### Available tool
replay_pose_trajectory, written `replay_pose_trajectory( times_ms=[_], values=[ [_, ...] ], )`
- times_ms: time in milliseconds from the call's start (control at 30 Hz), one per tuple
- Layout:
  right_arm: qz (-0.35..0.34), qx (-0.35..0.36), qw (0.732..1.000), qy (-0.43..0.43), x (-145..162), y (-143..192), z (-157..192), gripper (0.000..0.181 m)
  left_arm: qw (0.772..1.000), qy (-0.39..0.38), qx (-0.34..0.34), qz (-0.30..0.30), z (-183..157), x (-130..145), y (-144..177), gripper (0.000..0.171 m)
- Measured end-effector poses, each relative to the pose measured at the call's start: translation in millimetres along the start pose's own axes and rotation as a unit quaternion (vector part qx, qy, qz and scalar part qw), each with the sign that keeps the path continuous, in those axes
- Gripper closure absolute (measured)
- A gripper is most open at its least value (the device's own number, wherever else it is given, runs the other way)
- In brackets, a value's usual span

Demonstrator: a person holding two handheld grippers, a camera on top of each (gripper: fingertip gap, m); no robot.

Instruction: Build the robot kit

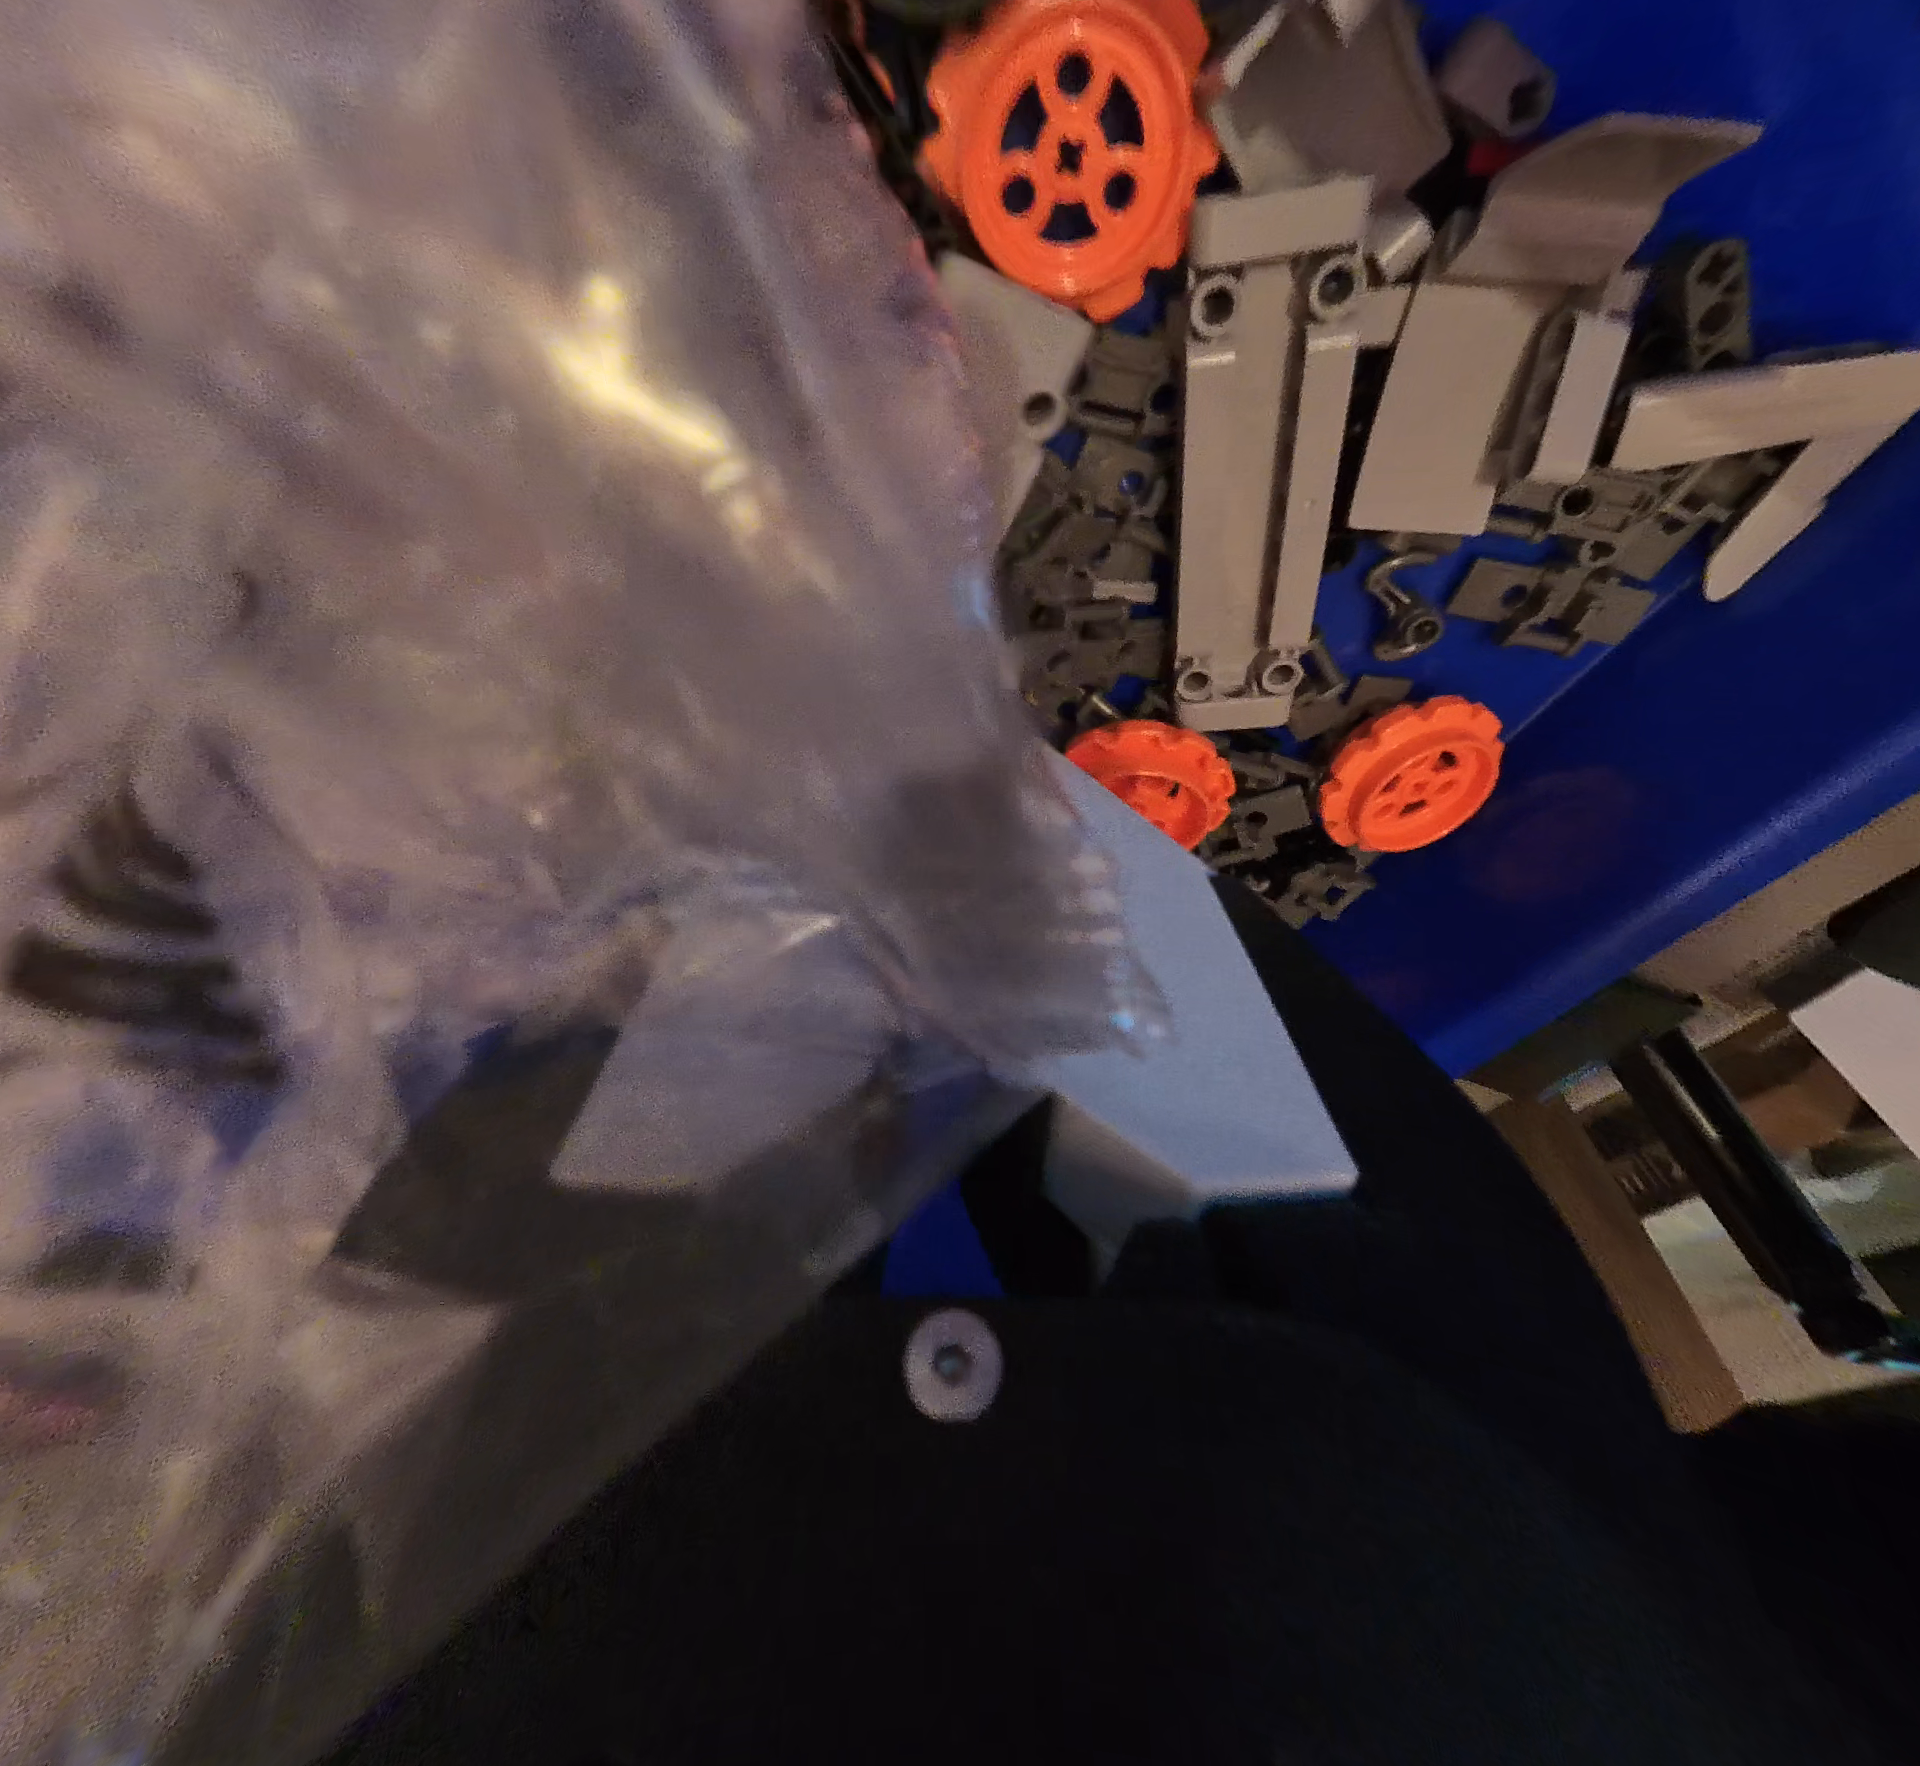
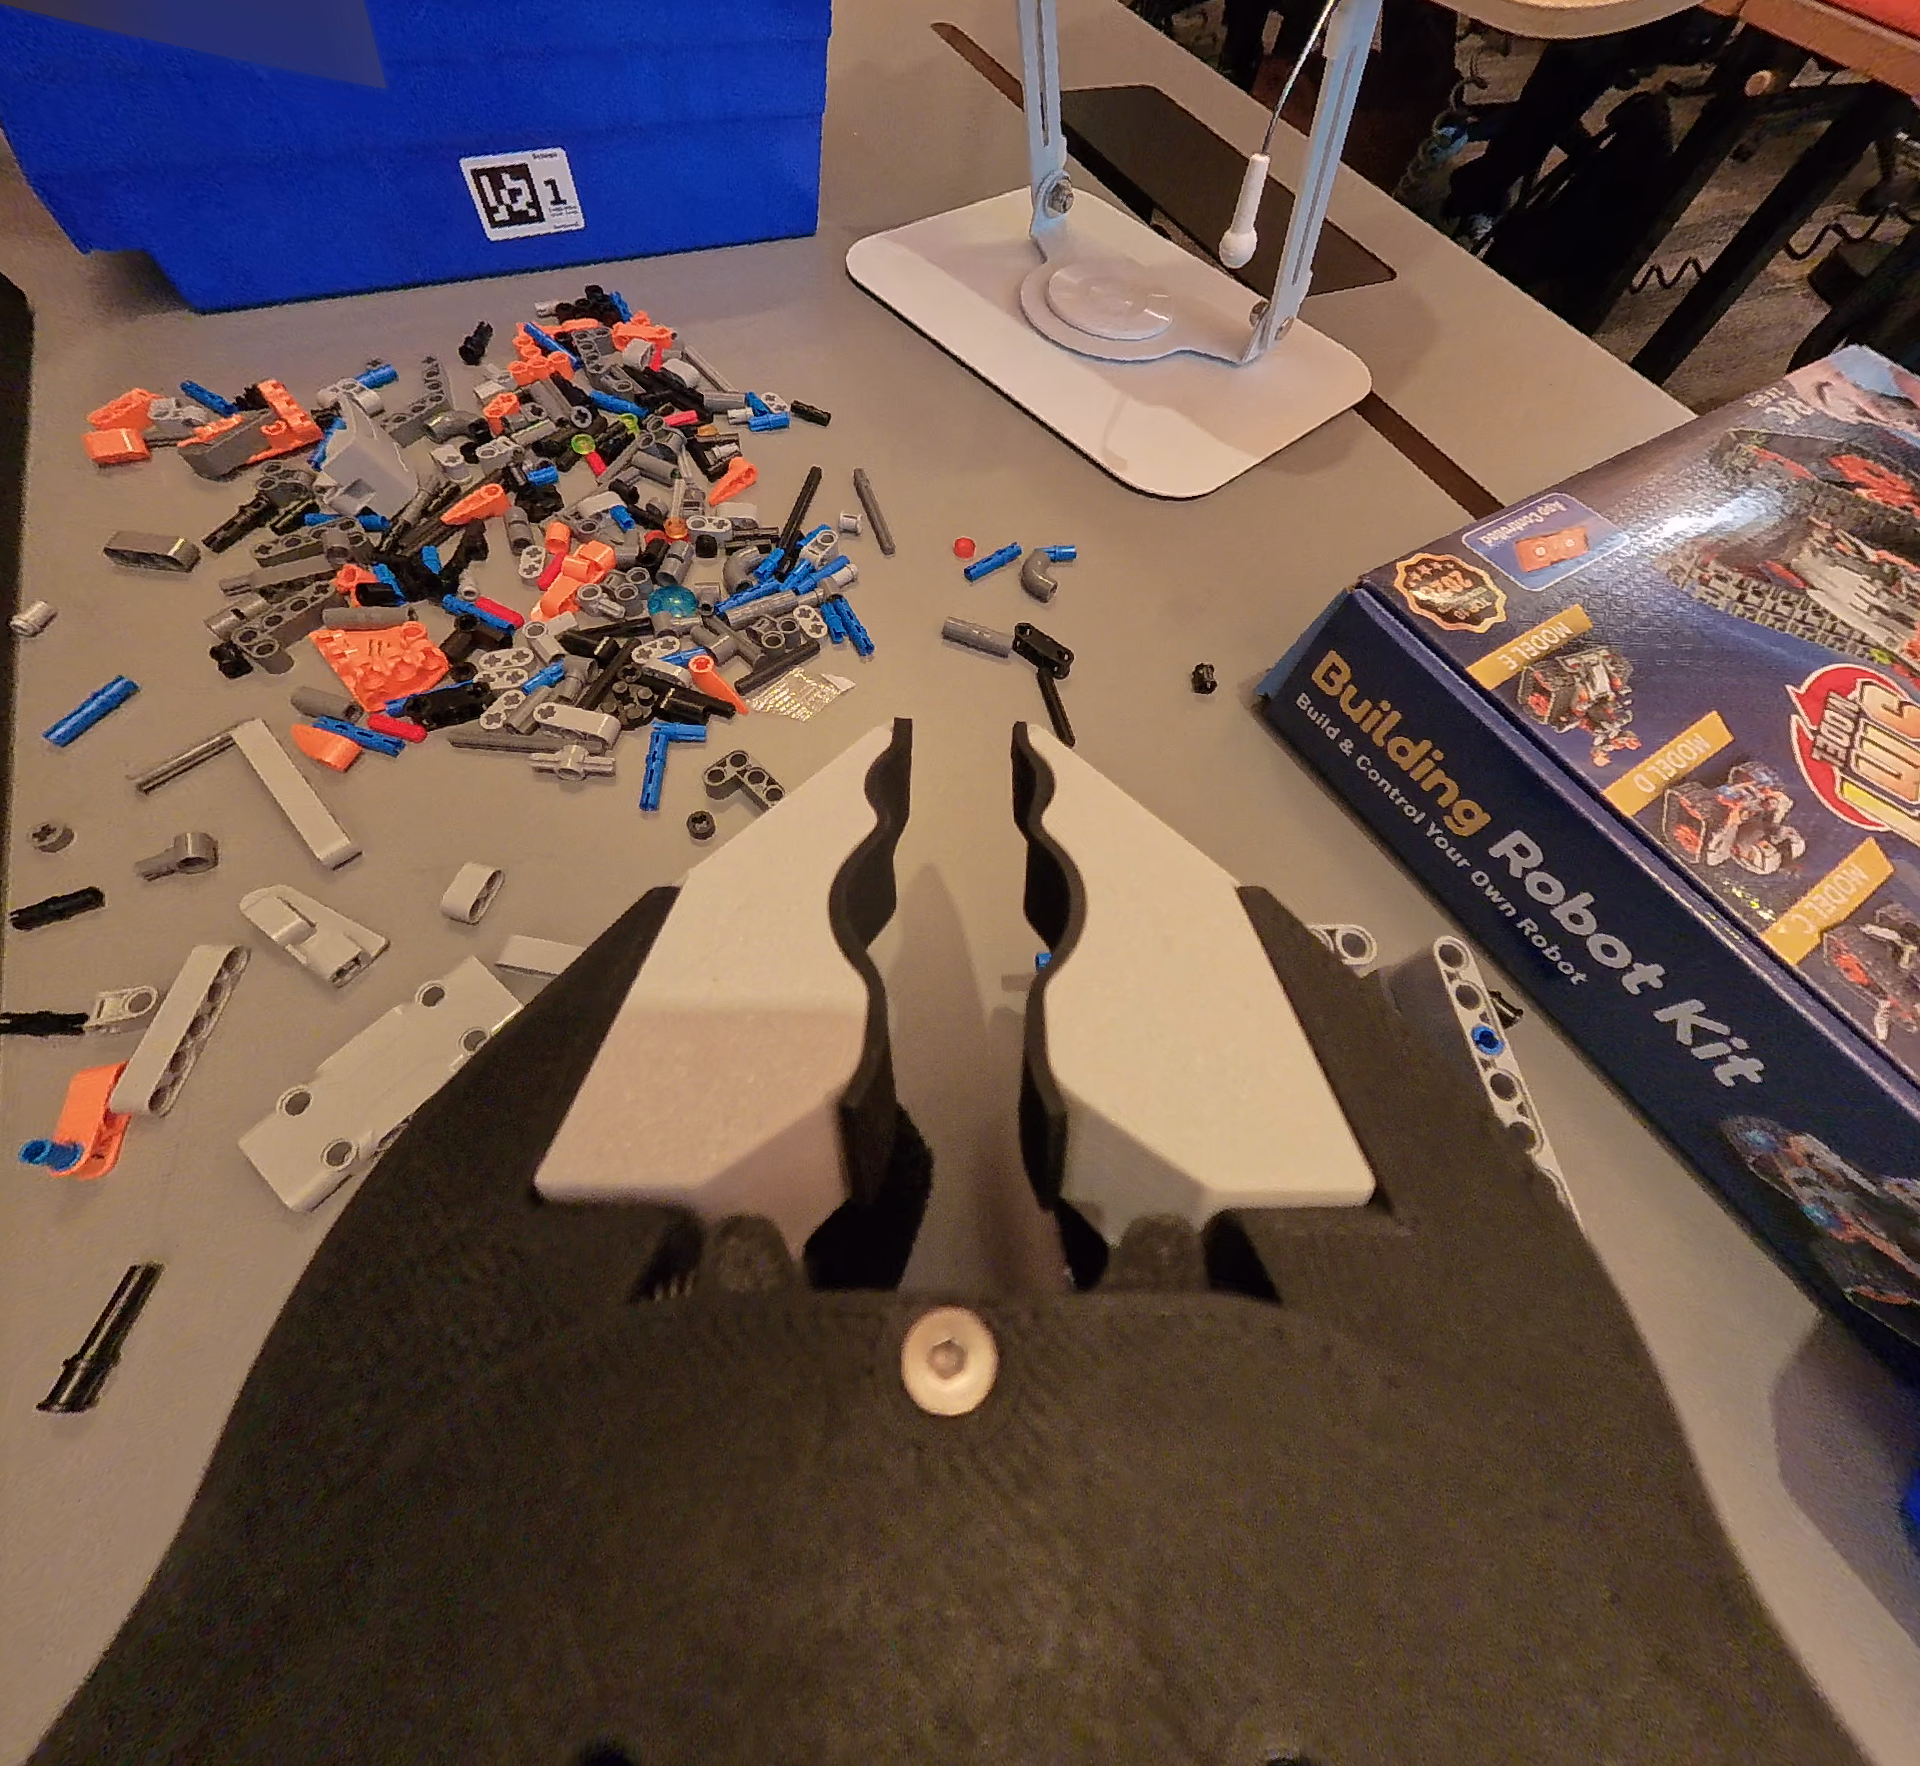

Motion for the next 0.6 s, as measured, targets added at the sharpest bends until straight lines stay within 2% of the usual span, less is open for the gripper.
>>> replay_pose_trajectory(
  times_ms=[33, 133, 400, 600],
  values=[
    [0.001, 0.0, 1.0, 0.0, 0, 0, 0, 0.164, 1.0, 0.001, 0.001, -0.012, 1, -3, 3, 0.166],
    [0.002, -0.001, 1.0, 0.0, 0, -1, 0, 0.164, 0.999, -0.001, -0.005, -0.043, 6, -10, 12, 0.165],
    [0.002, 0.0, 1.0, 0.0, 1, -1, 0, 0.164, 0.997, -0.008, -0.006, -0.071, 11, -15, 18, 0.163],
    [0.002, 0.0, 1.0, 0.0, 1, -1, 0, 0.164, 0.999, -0.012, 0.006, -0.049, 9, -8, 11, 0.154]
  ],
)
Point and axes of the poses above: each gripper's, where its closed fingertips meet, y back along the fingers, x out of its underside, z = x × y across the jaws, the point moved 10 cm from there along y, back along the fingers, and after that the axes turned 12 degrees about y, right-handed, at the moved point
